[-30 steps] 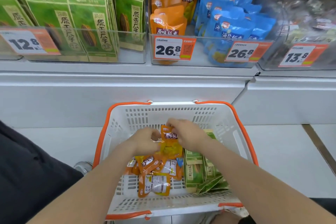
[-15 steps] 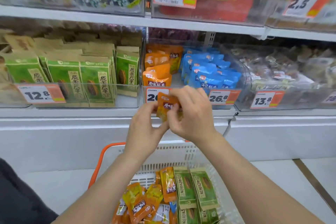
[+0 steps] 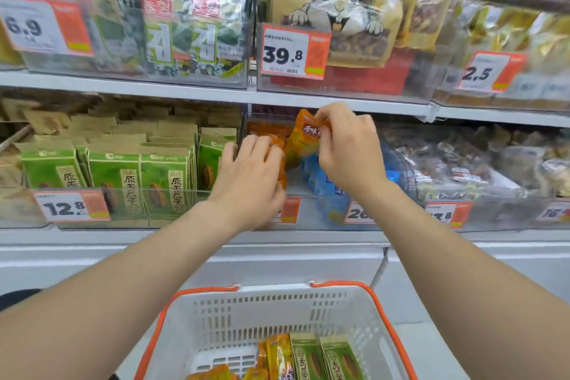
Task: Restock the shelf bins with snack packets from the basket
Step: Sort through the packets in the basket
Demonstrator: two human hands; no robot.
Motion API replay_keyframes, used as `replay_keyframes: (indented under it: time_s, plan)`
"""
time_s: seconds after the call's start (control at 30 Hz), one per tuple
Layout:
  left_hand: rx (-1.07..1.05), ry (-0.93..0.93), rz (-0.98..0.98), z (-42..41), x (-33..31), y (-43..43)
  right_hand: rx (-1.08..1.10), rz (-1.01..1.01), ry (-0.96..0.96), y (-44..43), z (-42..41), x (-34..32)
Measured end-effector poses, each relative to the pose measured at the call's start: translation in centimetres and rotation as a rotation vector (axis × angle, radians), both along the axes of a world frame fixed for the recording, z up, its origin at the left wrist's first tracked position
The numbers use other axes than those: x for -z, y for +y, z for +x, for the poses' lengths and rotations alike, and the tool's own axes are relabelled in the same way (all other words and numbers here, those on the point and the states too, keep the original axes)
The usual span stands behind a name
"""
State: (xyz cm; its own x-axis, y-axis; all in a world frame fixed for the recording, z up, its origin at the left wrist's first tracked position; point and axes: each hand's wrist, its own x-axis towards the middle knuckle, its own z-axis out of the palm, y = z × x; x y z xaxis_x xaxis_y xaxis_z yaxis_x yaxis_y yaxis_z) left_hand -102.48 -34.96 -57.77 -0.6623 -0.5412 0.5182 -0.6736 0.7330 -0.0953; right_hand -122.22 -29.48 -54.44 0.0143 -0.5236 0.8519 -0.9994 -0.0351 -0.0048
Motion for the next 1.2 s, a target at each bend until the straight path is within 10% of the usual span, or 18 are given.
replay_keyframes:
  time_s: [0.67,1.2]
  plan:
    - [-0.018,-0.025,0.038,-2.3,0.4,-5.4,0.554,0.701,-0.005,-11.0,-2.3,0.7]
    - [0.001,-0.001,0.112,-3.0,0.8,-6.1,0.624,0.609,-0.072,-15.2,-2.1,2.6]
